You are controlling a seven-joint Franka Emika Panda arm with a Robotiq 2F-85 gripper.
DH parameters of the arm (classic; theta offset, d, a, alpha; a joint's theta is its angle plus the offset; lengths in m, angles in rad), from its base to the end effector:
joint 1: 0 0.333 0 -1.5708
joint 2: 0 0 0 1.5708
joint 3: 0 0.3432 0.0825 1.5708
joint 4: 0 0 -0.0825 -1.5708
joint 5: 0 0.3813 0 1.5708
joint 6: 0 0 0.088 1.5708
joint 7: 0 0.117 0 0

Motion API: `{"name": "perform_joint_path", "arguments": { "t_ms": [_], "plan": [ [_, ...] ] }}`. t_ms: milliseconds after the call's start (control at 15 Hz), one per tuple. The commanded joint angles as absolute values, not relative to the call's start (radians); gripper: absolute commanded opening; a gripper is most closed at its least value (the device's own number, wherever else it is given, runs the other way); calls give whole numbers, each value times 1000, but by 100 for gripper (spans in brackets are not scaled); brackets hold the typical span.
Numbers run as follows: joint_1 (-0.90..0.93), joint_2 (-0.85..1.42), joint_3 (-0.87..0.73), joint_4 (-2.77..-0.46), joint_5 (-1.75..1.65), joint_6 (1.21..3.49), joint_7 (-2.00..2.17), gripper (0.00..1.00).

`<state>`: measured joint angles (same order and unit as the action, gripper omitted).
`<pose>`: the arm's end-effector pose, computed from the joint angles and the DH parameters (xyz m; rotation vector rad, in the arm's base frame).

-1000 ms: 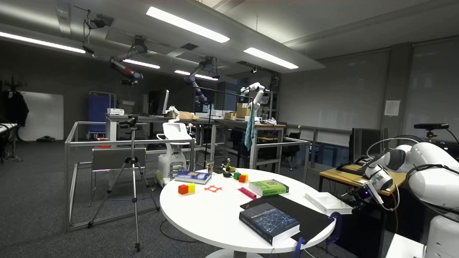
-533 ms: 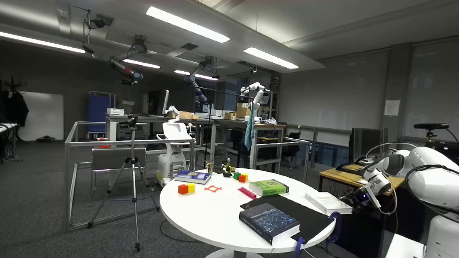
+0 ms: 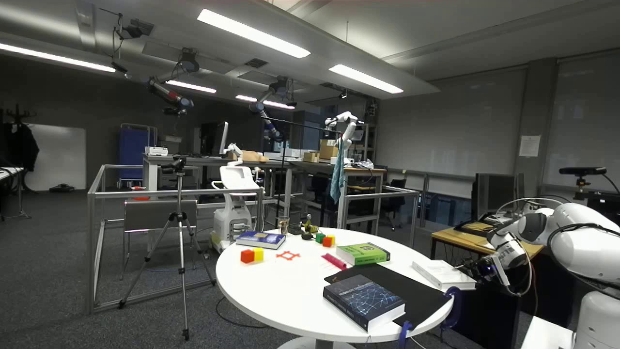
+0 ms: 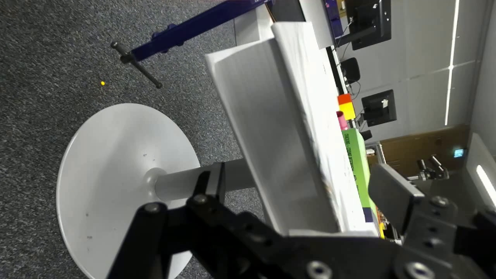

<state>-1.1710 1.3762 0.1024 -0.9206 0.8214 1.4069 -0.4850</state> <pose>0.3944 -0.5740 0.0277 -1.7132 0.8167 -0.0865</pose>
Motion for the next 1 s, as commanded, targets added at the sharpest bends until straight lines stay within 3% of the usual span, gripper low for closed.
{"name": "perform_joint_path", "arguments": {
  "t_ms": [0, 933],
  "plan": [
    [-1194, 1418, 133, -869, 859, 1384, -491, 100],
    [-1190, 1482, 144, -822, 897, 1403, -489, 100]
  ]
}}
